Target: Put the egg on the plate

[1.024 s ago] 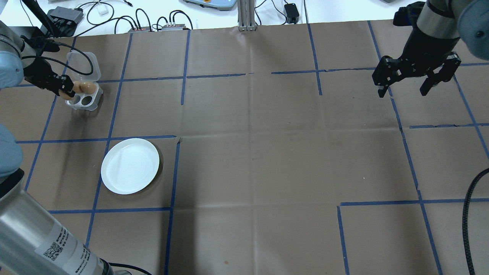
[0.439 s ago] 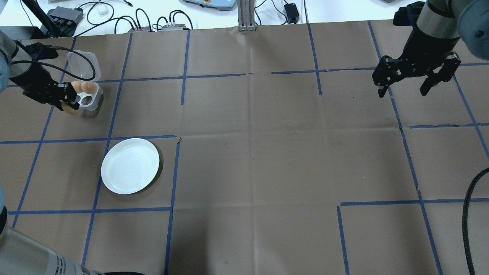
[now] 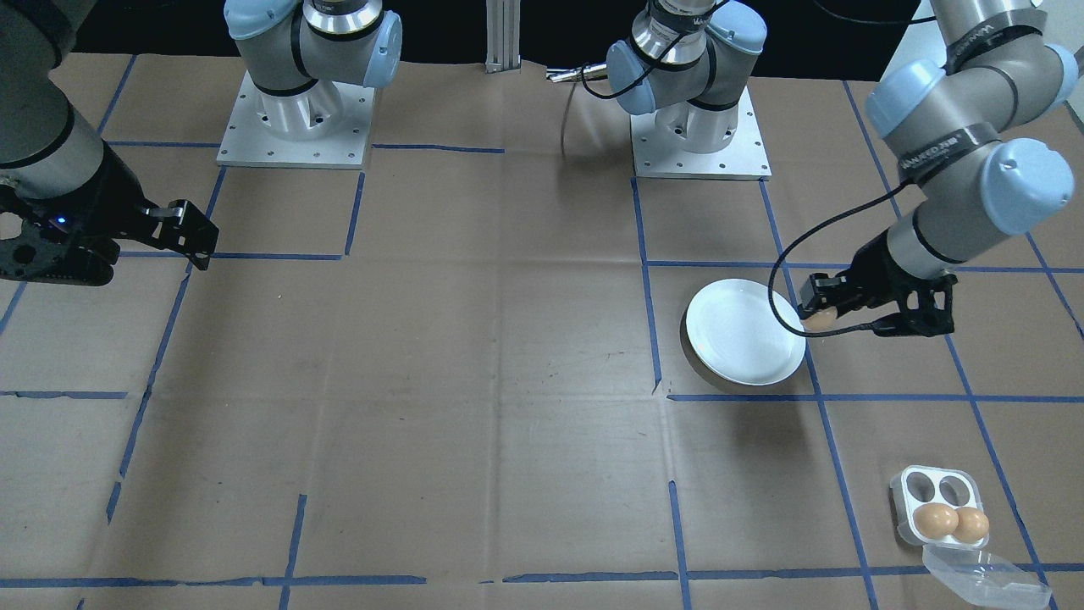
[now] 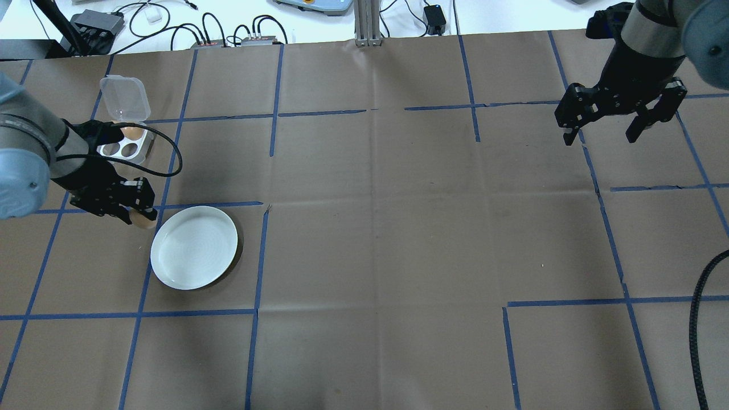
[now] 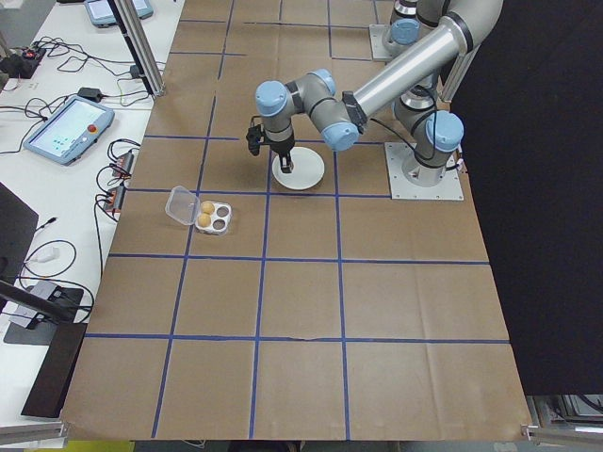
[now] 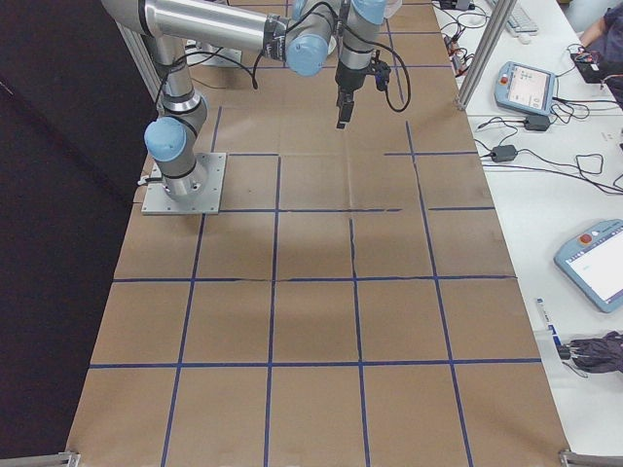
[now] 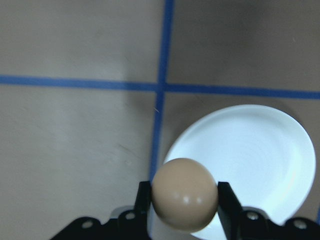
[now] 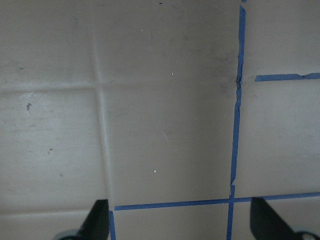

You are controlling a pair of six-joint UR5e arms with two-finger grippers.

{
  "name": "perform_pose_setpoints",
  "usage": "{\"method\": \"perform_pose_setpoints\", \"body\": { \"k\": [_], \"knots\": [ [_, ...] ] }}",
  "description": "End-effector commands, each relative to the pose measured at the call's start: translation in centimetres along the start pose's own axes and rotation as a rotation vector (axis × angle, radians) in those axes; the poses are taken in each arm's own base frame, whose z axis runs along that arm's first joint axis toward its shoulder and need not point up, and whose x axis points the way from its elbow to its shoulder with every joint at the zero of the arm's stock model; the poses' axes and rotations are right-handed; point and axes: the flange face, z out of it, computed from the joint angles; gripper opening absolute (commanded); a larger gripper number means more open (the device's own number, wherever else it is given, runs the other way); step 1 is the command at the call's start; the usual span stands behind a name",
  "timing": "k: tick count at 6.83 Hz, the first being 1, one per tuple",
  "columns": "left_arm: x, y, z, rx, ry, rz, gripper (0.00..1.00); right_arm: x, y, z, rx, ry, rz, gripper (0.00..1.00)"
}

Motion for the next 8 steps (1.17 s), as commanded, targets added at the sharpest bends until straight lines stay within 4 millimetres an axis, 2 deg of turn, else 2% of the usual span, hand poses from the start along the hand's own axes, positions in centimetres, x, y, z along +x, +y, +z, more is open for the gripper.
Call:
{"method": "perform_pose_setpoints", "body": {
  "k": [1,2,3,4,6,7,8],
  "knots": [
    [2.6,0.6,2.9,-0.041,0.004,0.008,0.08,0.0,0.0,0.0,0.000,0.000,0.000,1.00],
    [2.4,0.1,4.1,-0.060,0.010,0.015,0.15,0.0,0.0,0.0,0.000,0.000,0.000,1.00],
    [2.5,0.0,4.5,-0.065,0.011,0.013,0.71,0.0,0.0,0.0,0.000,0.000,0.000,1.00],
    [2.5,0.0,4.3,-0.062,0.010,0.018,0.80,0.0,0.0,0.0,0.000,0.000,0.000,1.00],
    [2.3,-0.7,3.0,-0.010,-0.007,0.024,0.83,0.0,0.0,0.0,0.000,0.000,0.000,1.00],
    [1.8,-1.8,1.7,0.063,-0.031,0.032,0.83,0.0,0.0,0.0,0.000,0.000,0.000,1.00],
    [1.2,-3.5,-1.1,0.119,-0.056,0.067,0.83,0.0,0.0,0.0,0.000,0.000,0.000,1.00]
  ]
}}
